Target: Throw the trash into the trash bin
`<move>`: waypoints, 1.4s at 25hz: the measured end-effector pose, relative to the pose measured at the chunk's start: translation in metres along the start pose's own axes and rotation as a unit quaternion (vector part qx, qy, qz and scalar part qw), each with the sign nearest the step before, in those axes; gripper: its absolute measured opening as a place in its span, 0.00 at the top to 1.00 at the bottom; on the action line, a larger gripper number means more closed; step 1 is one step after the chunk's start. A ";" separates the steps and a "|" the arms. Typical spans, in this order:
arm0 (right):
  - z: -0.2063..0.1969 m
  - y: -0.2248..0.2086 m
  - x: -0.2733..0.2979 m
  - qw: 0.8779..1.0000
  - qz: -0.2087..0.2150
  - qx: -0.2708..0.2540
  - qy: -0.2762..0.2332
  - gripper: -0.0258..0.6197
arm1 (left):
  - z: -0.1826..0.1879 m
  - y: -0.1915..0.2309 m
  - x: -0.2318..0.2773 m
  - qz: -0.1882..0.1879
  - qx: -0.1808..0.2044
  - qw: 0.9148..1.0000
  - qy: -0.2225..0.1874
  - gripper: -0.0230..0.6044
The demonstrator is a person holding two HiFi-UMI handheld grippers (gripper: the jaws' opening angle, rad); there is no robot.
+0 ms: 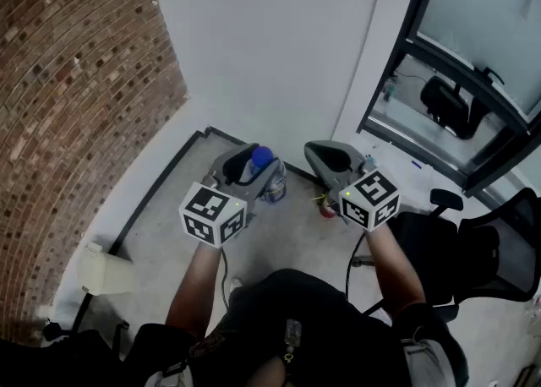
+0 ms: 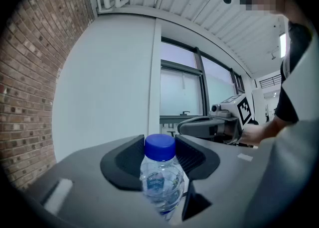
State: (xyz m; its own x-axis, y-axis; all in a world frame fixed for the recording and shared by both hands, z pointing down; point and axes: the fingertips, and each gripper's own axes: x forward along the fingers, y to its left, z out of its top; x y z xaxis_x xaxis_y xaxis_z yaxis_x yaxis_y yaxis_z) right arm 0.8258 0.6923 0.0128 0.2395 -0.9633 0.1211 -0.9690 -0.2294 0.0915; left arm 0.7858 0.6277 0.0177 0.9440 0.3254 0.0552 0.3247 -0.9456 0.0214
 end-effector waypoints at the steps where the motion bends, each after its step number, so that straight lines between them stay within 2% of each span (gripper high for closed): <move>1: 0.000 0.000 0.000 1.000 -0.001 -0.001 0.000 0.96 | 0.000 0.000 0.000 0.000 0.000 1.000 0.000 0.64; 14: -0.005 -0.004 -0.001 1.000 0.001 0.001 0.006 0.96 | 0.000 -0.002 0.000 0.008 -0.002 1.000 0.000 0.64; 26: -0.007 -0.003 0.009 1.000 0.022 0.000 0.010 0.96 | -0.003 0.004 -0.002 0.024 -0.003 1.000 0.002 0.65; 29: -0.007 0.004 0.017 0.999 0.040 -0.001 0.012 0.96 | -0.006 0.009 -0.010 0.041 -0.008 0.999 0.005 0.64; 35: -0.008 0.032 0.042 0.995 0.102 -0.004 0.019 0.96 | -0.012 0.027 -0.045 0.102 -0.024 0.994 0.008 0.65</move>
State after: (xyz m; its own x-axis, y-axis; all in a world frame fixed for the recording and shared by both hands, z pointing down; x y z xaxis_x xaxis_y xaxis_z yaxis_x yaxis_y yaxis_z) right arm 0.8053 0.6458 0.0286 0.0397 -0.9836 0.1758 -0.9973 -0.0281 0.0682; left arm 0.7519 0.5873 0.0280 0.9887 0.1276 0.0790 0.1234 -0.9908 0.0550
